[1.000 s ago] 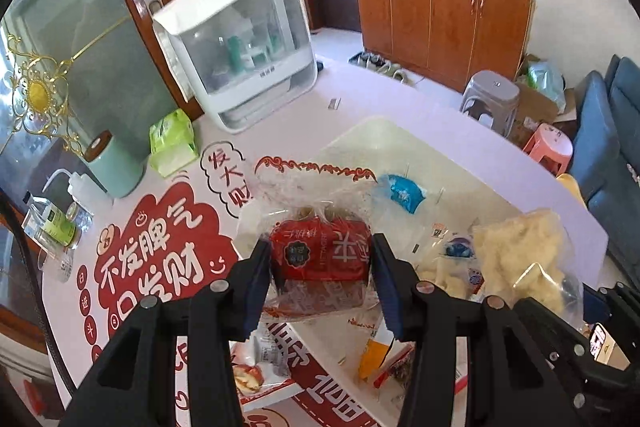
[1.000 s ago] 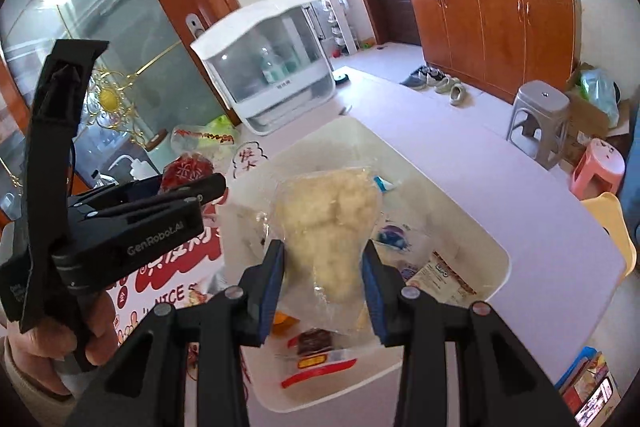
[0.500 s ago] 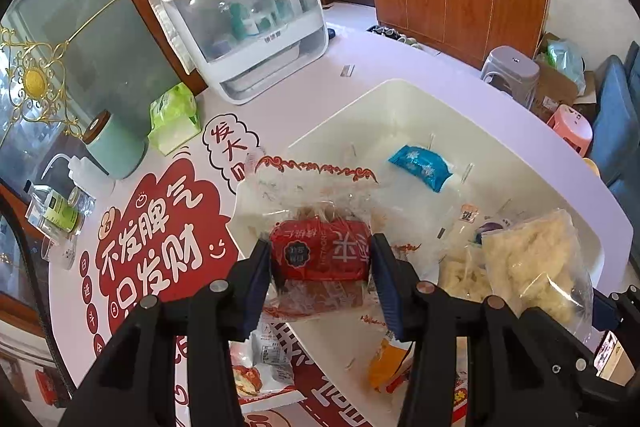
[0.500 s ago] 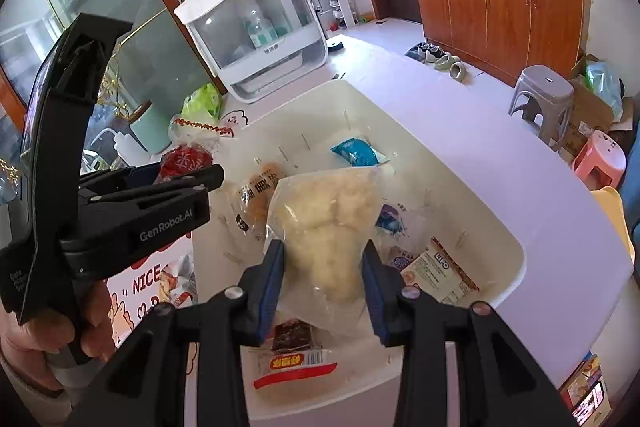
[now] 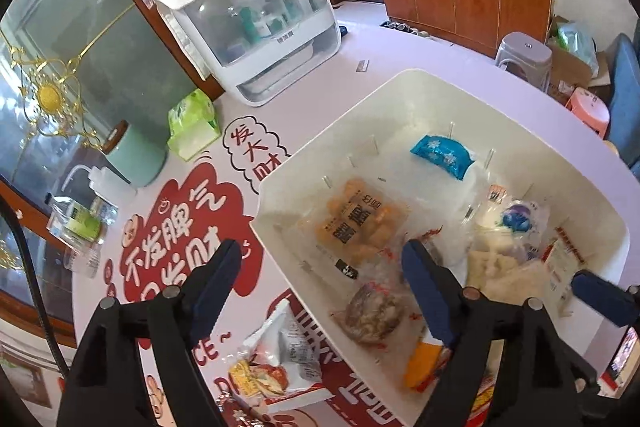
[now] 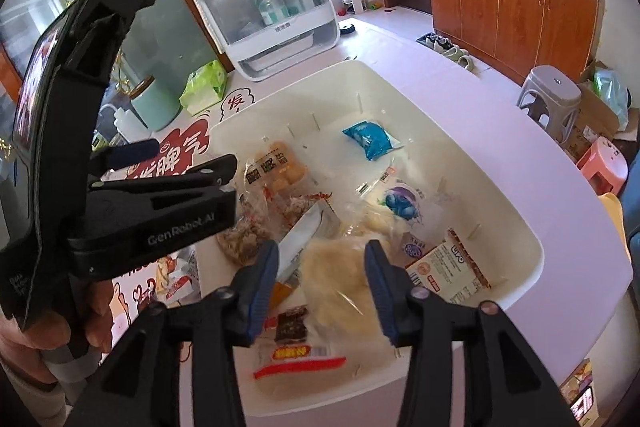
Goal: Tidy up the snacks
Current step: 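Withdraw both tools from the tray toward the remaining snacks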
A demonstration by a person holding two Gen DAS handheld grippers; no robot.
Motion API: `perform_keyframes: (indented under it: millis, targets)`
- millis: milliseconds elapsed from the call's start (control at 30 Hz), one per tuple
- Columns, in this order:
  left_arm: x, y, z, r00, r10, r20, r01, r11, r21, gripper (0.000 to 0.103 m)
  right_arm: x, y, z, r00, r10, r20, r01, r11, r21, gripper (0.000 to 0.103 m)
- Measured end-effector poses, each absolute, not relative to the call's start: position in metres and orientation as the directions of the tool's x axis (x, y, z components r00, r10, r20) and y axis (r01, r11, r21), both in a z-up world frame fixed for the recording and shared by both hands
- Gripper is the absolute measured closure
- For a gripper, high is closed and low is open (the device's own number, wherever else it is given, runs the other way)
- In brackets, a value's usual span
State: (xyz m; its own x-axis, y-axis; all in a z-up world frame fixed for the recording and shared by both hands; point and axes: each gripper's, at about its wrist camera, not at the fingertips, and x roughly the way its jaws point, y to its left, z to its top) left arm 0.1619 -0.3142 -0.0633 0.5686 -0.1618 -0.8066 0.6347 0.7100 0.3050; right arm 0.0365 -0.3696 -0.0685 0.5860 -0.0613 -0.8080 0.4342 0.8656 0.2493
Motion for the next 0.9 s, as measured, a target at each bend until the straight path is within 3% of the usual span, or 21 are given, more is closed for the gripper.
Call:
perform_keyframes:
  millis: [467,900]
  targets:
    - [0.151,-0.273,-0.055,0.569,-0.158,-0.807,0.620,0.727,0.295,0.021,0.036,-0.355,-0.063,0.579,-0.081,-0.812,0.442,0.868,0.228,0.053]
    - [0.146,-0.170,-0.029,0.579,-0.164,-0.799,0.560,0.792,0.243,0.018,0.033,-0.306,-0.039,0.615,-0.108,-0.781,0.419,0.884,0.208,0.053]
